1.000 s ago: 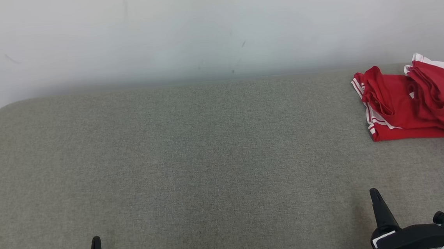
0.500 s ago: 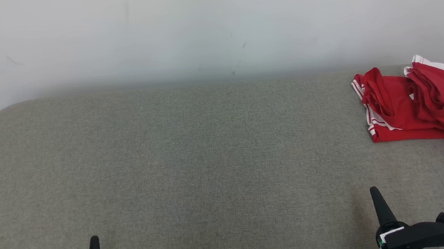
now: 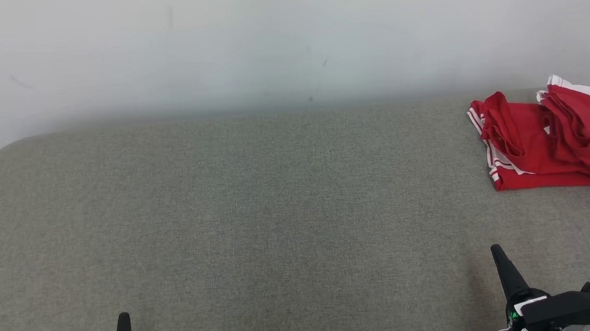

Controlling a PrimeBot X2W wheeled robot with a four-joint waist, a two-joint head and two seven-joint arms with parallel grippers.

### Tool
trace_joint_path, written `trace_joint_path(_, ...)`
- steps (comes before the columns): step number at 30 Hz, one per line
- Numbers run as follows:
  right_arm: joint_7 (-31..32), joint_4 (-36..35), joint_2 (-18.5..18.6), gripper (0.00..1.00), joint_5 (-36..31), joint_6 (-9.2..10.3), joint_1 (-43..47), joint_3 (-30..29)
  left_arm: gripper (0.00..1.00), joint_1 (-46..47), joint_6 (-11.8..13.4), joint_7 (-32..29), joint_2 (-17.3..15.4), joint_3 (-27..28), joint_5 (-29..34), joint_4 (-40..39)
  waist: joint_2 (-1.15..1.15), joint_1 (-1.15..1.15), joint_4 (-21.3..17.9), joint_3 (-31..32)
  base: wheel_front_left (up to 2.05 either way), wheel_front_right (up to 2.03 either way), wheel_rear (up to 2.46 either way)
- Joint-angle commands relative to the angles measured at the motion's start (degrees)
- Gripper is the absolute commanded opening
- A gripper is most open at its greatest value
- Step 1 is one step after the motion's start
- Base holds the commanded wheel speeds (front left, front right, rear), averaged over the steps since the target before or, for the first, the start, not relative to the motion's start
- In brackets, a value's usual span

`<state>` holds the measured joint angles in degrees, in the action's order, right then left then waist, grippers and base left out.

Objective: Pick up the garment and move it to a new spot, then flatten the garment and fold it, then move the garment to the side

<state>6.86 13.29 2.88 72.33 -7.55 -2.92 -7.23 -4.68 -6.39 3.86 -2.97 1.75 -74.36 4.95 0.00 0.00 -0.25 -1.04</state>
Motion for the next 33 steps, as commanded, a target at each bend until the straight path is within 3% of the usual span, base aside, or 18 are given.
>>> trace_joint_path(1, 0.36, -0.67, 0.0, 0.0, 1.42, 0.08, -0.77, -0.23, 0.0, 0.32, -0.23, -0.29, -0.25, 0.18, -1.35, -0.65, 0.0, 0.0, 0.01, 0.03, 0.0, 0.0, 0.0)
trace_joint_path(33, 5.17, -1.13, -0.02, 0.0, 16.52, 0.11, -1.36, -1.43, 0.0, 0.4, -1.07, -2.8, -0.25, 0.98, -15.74, -1.58, 0.0, 0.0, 0.2, 0.74, 0.0, 0.0, 0.0)
